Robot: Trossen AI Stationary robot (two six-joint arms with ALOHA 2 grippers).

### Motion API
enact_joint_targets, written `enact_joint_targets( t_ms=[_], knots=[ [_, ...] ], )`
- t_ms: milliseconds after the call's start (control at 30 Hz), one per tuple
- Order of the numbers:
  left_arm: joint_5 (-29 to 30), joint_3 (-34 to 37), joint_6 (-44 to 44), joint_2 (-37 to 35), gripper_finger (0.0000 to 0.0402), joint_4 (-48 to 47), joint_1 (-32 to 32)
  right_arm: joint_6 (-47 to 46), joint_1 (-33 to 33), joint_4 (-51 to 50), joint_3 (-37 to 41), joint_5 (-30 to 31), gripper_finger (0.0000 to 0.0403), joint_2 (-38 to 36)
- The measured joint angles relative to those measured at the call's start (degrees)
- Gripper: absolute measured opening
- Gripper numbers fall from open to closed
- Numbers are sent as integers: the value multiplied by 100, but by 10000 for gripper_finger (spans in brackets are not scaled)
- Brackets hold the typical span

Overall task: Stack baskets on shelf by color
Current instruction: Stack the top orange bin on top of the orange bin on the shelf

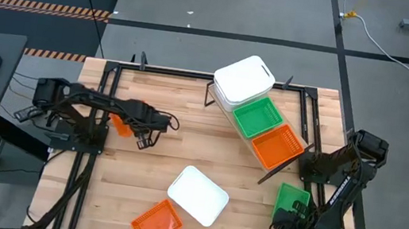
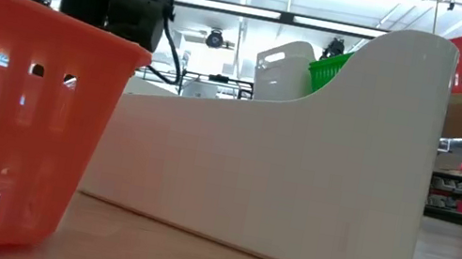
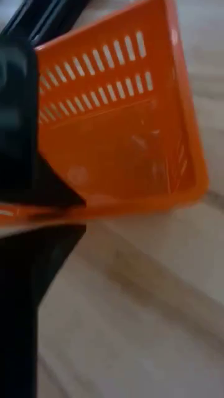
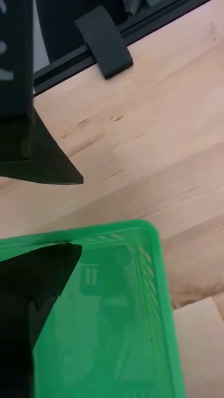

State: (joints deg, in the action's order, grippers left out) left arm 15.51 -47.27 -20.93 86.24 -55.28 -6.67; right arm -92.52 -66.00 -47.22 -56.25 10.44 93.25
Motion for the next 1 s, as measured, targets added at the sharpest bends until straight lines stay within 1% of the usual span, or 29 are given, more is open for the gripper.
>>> enact_joint_targets(
  t_ms=[33, 67, 200, 333, 467, 633, 733, 800, 900, 1000],
  knots=[
    [-54, 0, 44, -4, 23, -3, 25, 6, 0, -3, 0, -1, 170, 0],
    [-49, 0, 61, -5, 16, 3, 65, 10, 0, -9, 0, -1, 170, 0],
    [-224, -103, 64, -7, 12, -51, 282, 10, 0, -9, 0, -2, 170, 0],
    [-348, -555, 230, -7, 11, -173, 695, 62, 0, 5, 0, -15, 170, -15],
    [-312, -1432, 482, -7, 11, -426, 1174, 117, 18, 13, 0, -39, 170, -157],
    [95, -2845, 886, -7, 11, -569, 1605, 118, 79, 53, 0, -13, 170, -521],
    [193, -3538, 1437, 31, 11, -560, 1809, 297, 87, 160, 0, 112, 170, -780],
    [175, -3828, 1975, 82, 11, -541, 1961, 603, 87, 288, 0, 367, 170, -970],
    [-25, -3918, 3332, 151, 11, -308, 2245, 1391, 123, 428, -14, 881, 170, -1336],
    [-207, -3813, 4599, 210, 11, -57, 2490, 2597, 262, 353, -235, 1503, 169, -1671]
  ],
)
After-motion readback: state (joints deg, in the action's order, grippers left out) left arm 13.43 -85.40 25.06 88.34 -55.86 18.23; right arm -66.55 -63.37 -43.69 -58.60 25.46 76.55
